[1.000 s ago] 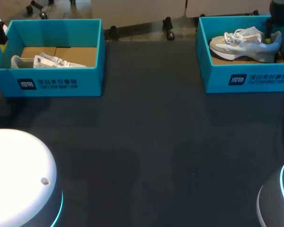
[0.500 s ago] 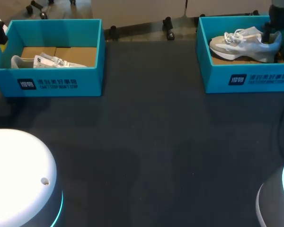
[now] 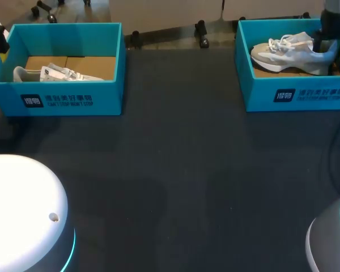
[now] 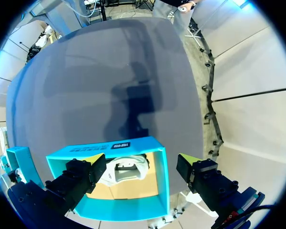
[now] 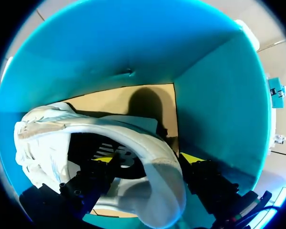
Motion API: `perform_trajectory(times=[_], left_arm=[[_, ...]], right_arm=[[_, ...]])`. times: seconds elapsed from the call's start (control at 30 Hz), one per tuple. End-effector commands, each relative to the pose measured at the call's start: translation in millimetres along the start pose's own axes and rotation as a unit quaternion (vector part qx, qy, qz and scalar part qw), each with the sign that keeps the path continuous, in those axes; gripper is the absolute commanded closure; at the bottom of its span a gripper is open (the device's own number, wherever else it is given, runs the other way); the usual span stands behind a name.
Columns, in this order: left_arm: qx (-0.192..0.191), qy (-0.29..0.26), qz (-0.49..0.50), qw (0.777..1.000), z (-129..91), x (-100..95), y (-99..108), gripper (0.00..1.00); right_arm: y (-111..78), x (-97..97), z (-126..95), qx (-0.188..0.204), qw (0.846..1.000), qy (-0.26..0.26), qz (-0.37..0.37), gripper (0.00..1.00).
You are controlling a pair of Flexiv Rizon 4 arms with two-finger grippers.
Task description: Take the shoe out of the shoebox, open the shoe tongue, remove and reinsert the insole, then place the shoe into the shoebox
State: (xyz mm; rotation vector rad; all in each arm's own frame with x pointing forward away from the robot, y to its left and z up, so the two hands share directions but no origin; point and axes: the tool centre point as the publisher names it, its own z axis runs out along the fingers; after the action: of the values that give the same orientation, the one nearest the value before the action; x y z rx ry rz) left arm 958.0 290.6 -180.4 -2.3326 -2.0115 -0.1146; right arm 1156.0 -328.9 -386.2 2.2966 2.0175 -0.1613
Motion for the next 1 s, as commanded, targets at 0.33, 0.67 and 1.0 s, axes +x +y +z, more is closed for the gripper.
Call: perform_trajectory(times=[0.33, 0.67, 1.0], left_arm=[[-0.001, 0.001, 0.000, 1.000, -0.6, 0.1, -1.4, 0.00], [-0.001, 0.001, 0.000, 1.000, -0.6, 0.1, -1.4, 0.00], [-0.001, 0.001, 0.000, 1.000, -0.6, 0.1, -1.4, 0.00]], right_arm=[[4.9, 4.5, 11.5, 0.009, 1.000, 0.011, 0.004, 0.45], [4.4, 5.8, 6.2, 0.007, 1.000, 0.004, 0.007, 0.08], [7.9, 4.9, 8.4, 0.008, 1.000, -0.001, 0.006, 0.11]])
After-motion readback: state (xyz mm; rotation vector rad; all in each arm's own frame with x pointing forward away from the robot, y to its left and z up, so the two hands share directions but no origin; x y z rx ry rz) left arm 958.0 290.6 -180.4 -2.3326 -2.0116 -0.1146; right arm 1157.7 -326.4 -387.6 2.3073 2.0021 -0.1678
